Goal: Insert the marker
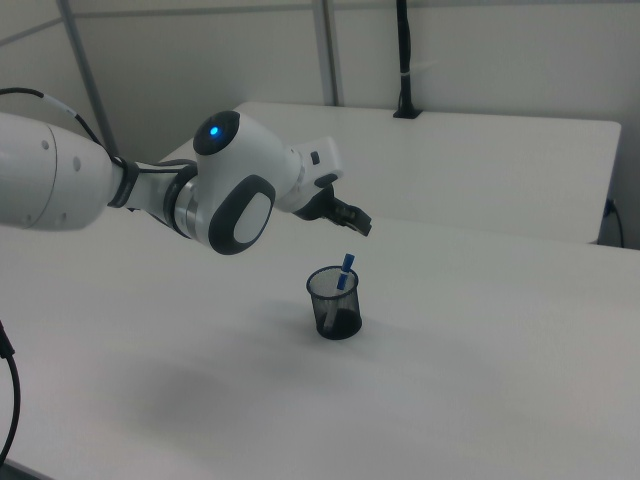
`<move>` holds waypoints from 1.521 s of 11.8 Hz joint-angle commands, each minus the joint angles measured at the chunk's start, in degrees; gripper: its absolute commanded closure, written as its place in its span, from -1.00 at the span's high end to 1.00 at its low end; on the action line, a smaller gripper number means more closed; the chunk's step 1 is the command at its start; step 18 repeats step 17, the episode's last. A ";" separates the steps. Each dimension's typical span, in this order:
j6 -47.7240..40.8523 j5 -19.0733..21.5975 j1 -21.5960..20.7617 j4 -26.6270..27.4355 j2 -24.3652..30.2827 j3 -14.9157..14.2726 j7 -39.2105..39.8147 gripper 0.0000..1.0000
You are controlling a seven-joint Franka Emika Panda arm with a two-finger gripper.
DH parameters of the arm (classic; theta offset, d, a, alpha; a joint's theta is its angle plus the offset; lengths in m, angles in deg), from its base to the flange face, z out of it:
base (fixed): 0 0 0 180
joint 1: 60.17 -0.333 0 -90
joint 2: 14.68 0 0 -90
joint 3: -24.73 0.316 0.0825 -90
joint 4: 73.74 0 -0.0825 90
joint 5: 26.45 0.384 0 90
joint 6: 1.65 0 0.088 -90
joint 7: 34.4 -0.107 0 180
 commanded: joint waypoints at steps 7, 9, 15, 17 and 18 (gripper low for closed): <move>-67.77 1.24 -8.05 -19.06 6.89 0.88 -8.39 1.00; -76.06 0.62 -8.78 -20.99 7.94 0.79 -8.13 1.00; -75.22 -0.44 -8.08 -21.17 9.97 0.44 -8.48 1.00; -73.54 -0.44 -7.81 -21.43 9.97 -0.09 -8.39 1.00; -73.54 -0.44 -7.81 -21.43 9.97 -0.09 -8.39 1.00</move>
